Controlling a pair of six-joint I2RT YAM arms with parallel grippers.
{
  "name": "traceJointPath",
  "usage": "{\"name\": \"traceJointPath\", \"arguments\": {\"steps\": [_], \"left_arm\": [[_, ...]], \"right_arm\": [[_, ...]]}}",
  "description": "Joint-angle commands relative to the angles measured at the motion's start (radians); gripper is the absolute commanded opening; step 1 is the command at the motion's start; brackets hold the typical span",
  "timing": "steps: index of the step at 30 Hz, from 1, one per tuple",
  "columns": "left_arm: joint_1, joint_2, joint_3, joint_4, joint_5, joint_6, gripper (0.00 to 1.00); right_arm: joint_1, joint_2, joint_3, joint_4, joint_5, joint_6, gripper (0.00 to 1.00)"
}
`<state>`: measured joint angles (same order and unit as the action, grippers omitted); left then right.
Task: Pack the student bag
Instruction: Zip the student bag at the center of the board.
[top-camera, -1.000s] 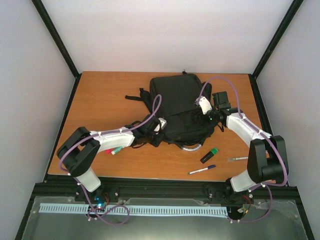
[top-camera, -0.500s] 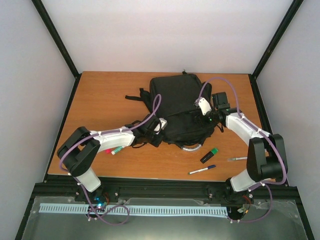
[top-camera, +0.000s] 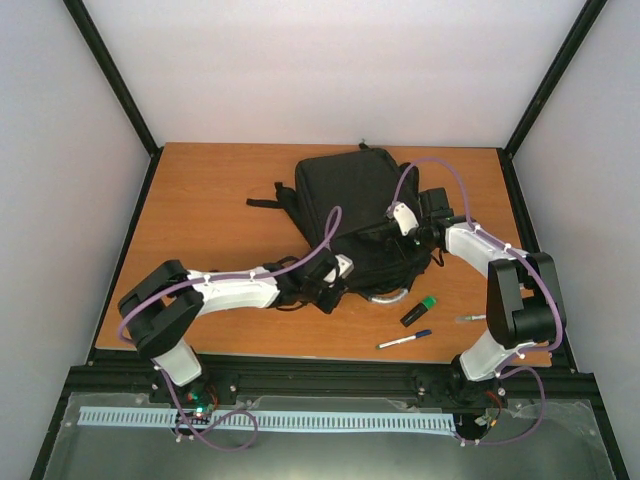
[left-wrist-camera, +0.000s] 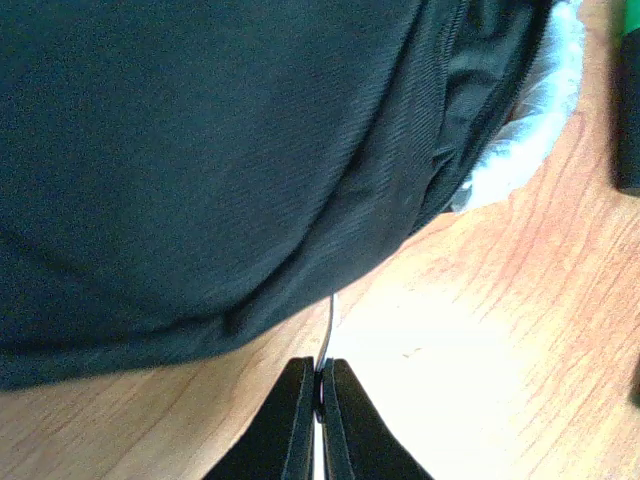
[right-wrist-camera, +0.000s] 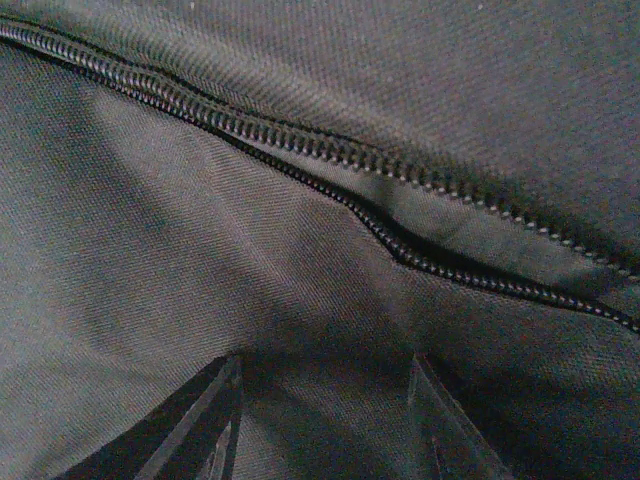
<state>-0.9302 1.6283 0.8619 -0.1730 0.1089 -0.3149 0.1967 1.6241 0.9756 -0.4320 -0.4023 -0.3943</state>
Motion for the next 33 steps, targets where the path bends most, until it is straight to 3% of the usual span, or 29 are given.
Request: {"name": "traceJointPath", "arguments": {"steps": [1, 14, 22, 25, 29, 33], "left_arm": [[-0.055, 0.046, 0.079, 0.021, 0.030, -0.021, 0.01], [-0.086, 0.164, 0.184, 0.055, 0.061, -0.036, 0.01], [-0.090, 0.095, 0.206, -0.021, 0.099, 0.003, 0.05], [-0.090, 0.045, 0.222, -0.090, 0.123, 0.035, 0.22], [-0.086, -0.041, 0.221, -0.112, 0.109, 0.031, 0.30], [-0.067, -0.084, 0.275, -0.181, -0.005, -0.017, 0.58]], "right_arm": [[-0.002, 0.021, 0.014, -0.033, -0.024, 0.017, 0.46], [-0.003, 0.011, 0.013, -0.034, -0.025, 0.014, 0.45], [-0.007, -0.057, 0.012, -0.031, -0.007, 0.010, 0.46], [-0.022, -0.139, 0.010, -0.027, 0.003, 0.015, 0.49], [-0.046, -0.269, -0.005, -0.013, 0.034, 0.019, 0.56], [-0.084, -0.390, -0.037, 0.005, 0.042, 0.027, 0.61]]}}
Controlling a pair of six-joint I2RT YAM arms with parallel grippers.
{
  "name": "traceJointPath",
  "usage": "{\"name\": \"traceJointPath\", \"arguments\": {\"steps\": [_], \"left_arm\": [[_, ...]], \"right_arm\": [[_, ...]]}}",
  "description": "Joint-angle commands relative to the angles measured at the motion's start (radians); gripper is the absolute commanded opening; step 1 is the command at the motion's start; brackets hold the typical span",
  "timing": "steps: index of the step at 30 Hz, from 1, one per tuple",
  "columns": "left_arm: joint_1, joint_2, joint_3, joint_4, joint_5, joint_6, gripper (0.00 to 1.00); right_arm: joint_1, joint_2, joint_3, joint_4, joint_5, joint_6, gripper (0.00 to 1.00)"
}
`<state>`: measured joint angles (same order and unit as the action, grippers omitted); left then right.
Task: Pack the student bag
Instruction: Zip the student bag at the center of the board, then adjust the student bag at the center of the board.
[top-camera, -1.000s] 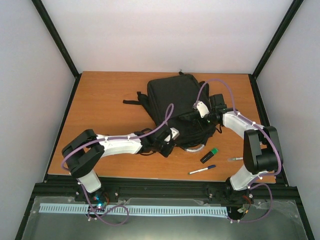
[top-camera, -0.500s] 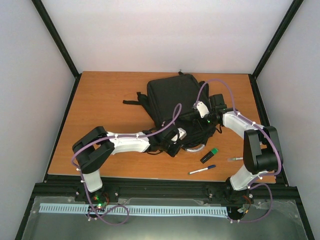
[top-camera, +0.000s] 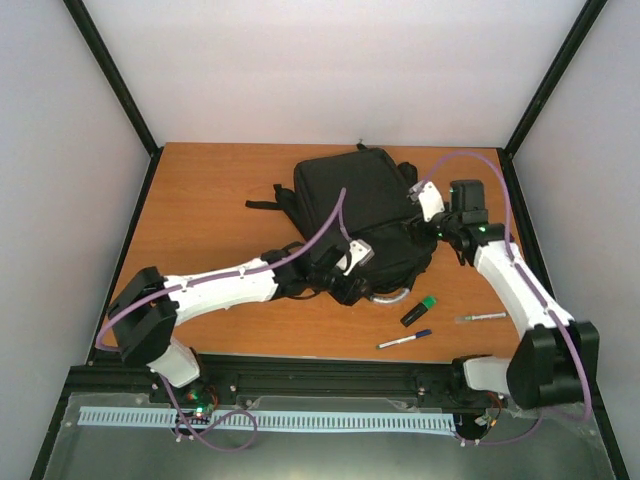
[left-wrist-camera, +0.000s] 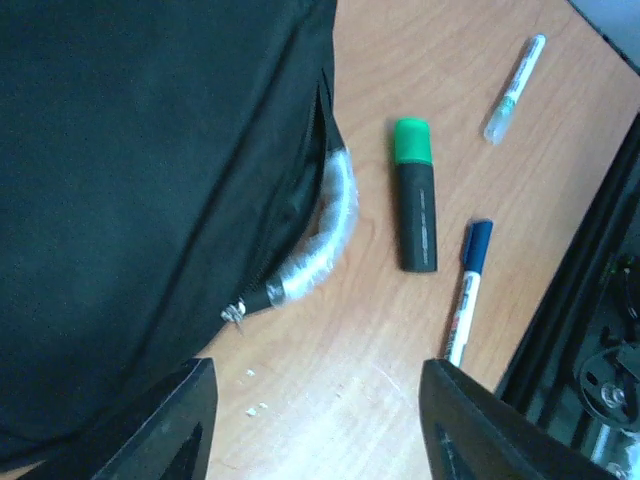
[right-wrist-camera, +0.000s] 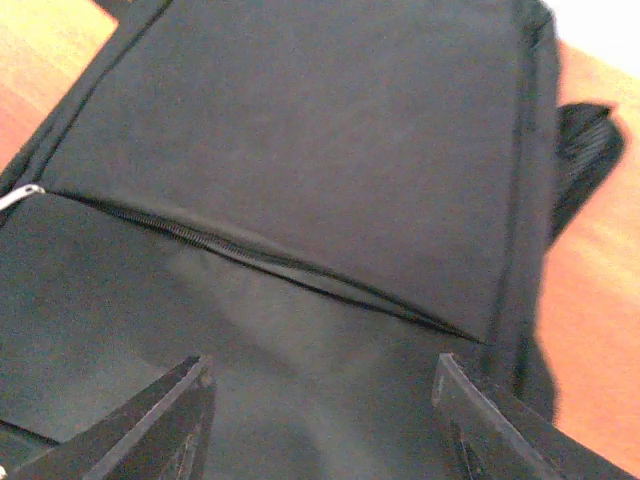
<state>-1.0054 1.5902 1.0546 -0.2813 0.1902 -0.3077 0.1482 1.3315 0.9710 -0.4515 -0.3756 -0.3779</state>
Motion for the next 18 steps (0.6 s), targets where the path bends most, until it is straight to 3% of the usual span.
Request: {"name": "traceJointPath", "arguments": {"steps": [1, 7, 13, 18], "left_arm": [[0.018, -0.049, 0.107, -0.090, -0.118, -0.039, 0.63], [0.180, -0.058, 0.185, -0.186, -0.269, -0.222, 0.79], [0.397, -0.004, 0.212, -0.193, -0.209, -0.364, 0.80], [0.491, 0.139, 0.318, -0.186, -0.127, -0.367, 0.79]], "right_arm": [[-0.045, -0.121, -0.035, 0.024, 0.011, 0.016, 0.62], [-0.054, -0.242, -0.051, -0.065, -0.010, -0.006, 0.69], [-0.055, -0.347, -0.121, -0.105, 0.096, -0.076, 0.70], [-0.054, -0.398, -0.242, 0.033, 0.307, -0.201, 0.69]]}}
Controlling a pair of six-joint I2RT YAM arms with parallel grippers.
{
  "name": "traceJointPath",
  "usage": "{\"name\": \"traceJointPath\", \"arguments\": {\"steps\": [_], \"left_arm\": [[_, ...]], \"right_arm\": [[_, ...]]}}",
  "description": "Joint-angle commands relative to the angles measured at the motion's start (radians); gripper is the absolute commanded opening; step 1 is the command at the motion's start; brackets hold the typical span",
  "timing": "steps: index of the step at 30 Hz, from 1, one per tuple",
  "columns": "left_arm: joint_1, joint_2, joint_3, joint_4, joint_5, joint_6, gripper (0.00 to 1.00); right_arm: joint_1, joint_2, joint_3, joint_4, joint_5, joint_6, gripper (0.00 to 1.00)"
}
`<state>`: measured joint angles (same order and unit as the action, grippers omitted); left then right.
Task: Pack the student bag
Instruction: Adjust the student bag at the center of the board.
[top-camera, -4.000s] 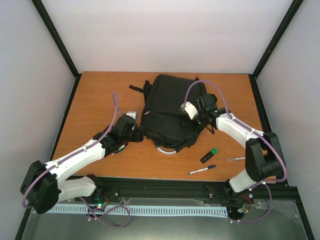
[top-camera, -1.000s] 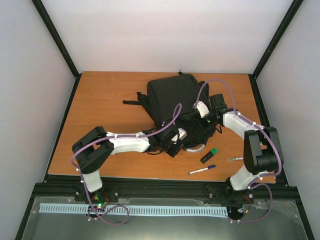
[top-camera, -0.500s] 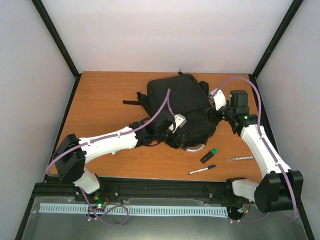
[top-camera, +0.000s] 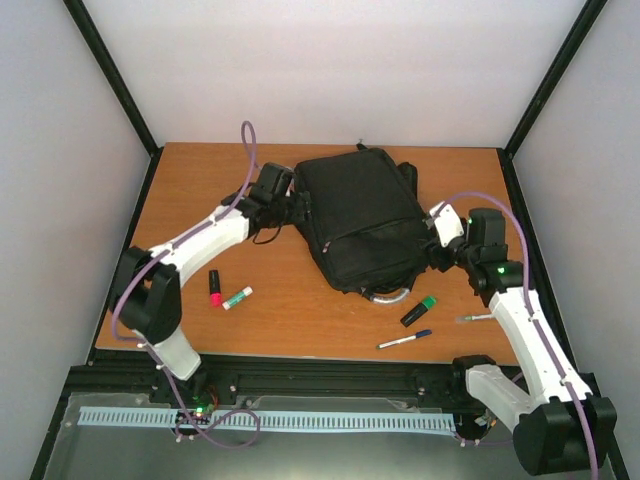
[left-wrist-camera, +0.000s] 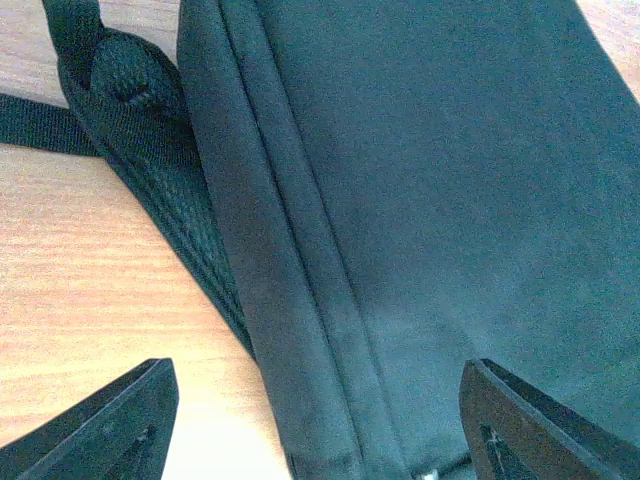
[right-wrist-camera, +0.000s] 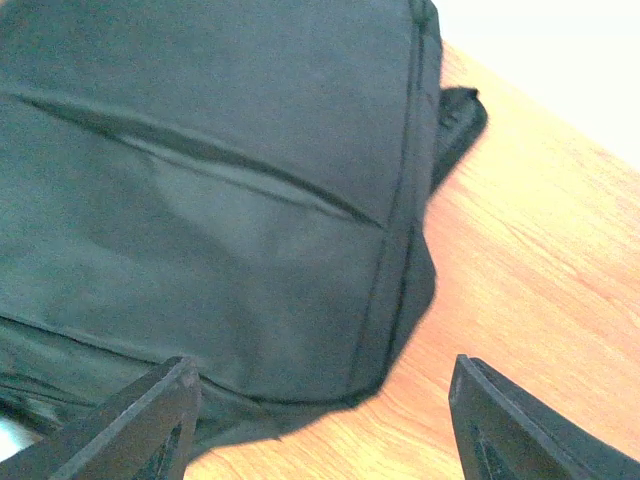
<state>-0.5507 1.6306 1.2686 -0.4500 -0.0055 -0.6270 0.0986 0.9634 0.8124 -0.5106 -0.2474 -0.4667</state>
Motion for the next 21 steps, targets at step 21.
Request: {"name": "traceJointPath", "arguments": {"steps": [21], "left_arm": [[0.147, 0.571, 0.586, -0.164, 0.170, -0.027, 0.53]], "right_arm": [[-0.004, -0.168, -0.314, 0.308, 0.242, -0.270, 0.66]]}}
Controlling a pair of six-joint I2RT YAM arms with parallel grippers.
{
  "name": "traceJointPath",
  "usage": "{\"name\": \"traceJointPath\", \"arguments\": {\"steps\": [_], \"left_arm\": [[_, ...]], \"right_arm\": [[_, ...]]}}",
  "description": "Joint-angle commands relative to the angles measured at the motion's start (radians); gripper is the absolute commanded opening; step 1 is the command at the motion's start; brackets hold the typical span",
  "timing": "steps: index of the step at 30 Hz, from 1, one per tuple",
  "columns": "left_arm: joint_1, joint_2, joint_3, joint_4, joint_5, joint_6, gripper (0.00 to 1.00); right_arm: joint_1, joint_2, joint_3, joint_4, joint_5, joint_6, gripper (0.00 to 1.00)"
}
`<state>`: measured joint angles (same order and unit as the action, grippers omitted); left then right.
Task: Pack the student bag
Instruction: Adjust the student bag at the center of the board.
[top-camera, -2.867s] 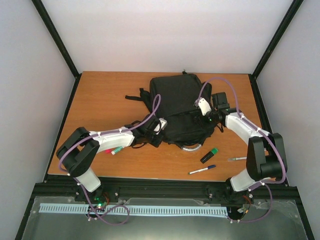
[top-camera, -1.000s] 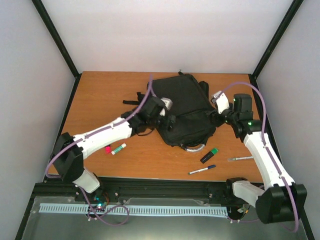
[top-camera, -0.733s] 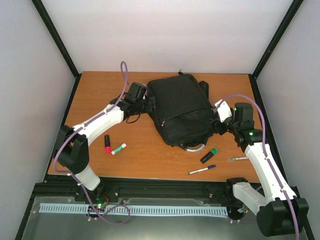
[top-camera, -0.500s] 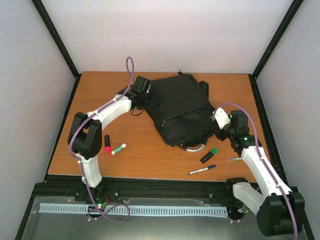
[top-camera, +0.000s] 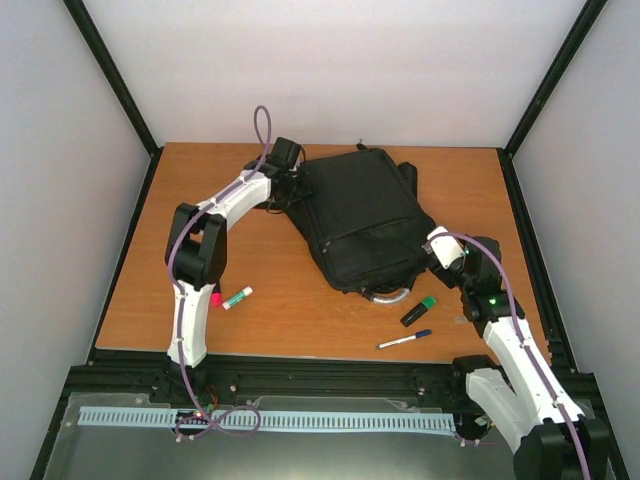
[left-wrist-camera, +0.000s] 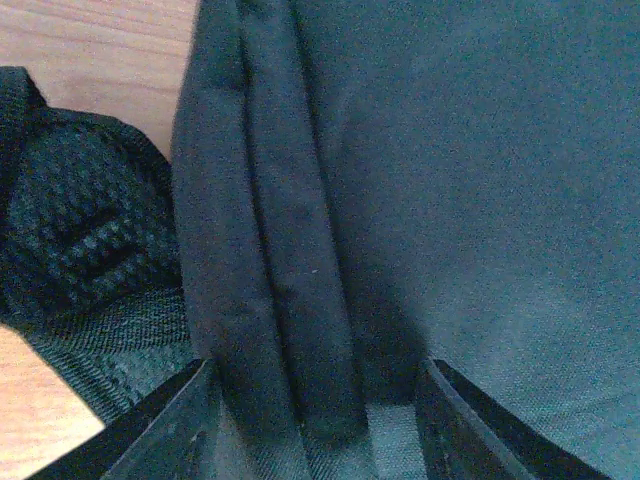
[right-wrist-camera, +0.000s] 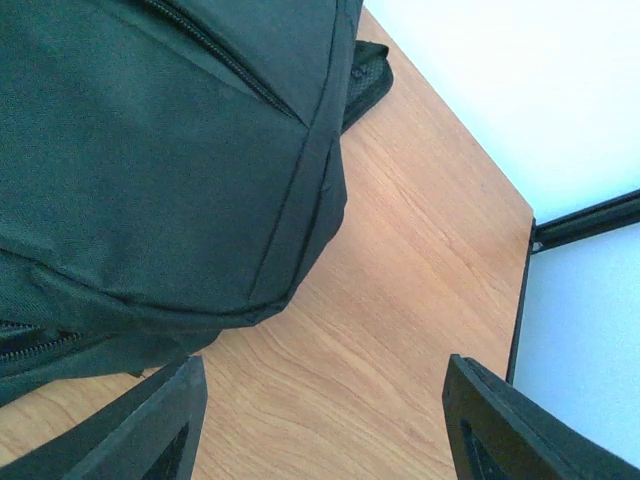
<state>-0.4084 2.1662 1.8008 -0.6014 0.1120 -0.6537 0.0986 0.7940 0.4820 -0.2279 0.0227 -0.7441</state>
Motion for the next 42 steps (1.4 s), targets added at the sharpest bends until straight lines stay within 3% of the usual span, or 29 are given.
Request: {"name": "traceJointPath", "arguments": {"steps": [1, 7, 15, 22, 23, 24, 26, 27, 30, 34, 37, 42], "left_arm": [[0.005, 0.038, 0.051, -0.007, 0.057, -0.002, 0.49], [0.011, -0.043, -0.060, 0.061, -0.015, -0.027, 0.02], [0.058, -0.315, -0.386, 0.154, -0.103, -0.078, 0.01], [0.059, -0.536, -0.670, 0.227, -0.127, -0.143, 0.01], [0.059, -0.559, -0.693, 0.226, -0.131, -0.149, 0.01], [0.059, -0.571, -0.709, 0.226, -0.127, -0.149, 0.08], [0.059, -0.594, -0.731, 0.220, -0.107, -0.142, 0.38], [0.059, -0.606, -0.737, 0.210, -0.105, -0.138, 0.46], [0.059, -0.668, -0.753, 0.178, -0.087, -0.127, 0.57], [0.020, -0.771, -0.750, 0.152, 0.072, -0.080, 0.62], [-0.052, -0.832, -0.719, 0.067, 0.054, 0.015, 0.63], [-0.129, -0.881, -0.779, 0.071, 0.102, 0.174, 0.63]], "right_arm": [[0.000, 0.018, 0.027, 0.020, -0.041, 0.016, 0.65], [0.134, 0.158, 0.007, 0.116, 0.059, -0.018, 0.64], [0.137, 0.203, -0.070, 0.223, 0.087, -0.058, 0.63], [0.131, 0.024, 0.001, -0.037, 0.001, -0.051, 0.64], [0.133, 0.000, 0.045, -0.094, -0.027, -0.032, 0.64], [0.133, -0.012, 0.079, -0.151, -0.044, -0.013, 0.64], [0.133, -0.018, 0.136, -0.231, -0.093, 0.017, 0.64], [0.132, -0.012, 0.158, -0.261, -0.119, 0.027, 0.64], [0.136, 0.055, 0.217, -0.344, -0.201, 0.044, 0.64], [0.189, 0.177, 0.269, -0.399, -0.261, 0.064, 0.64], [0.258, 0.248, 0.274, -0.379, -0.246, 0.081, 0.64], [0.308, 0.382, 0.313, -0.326, -0.262, 0.137, 0.63]]}}
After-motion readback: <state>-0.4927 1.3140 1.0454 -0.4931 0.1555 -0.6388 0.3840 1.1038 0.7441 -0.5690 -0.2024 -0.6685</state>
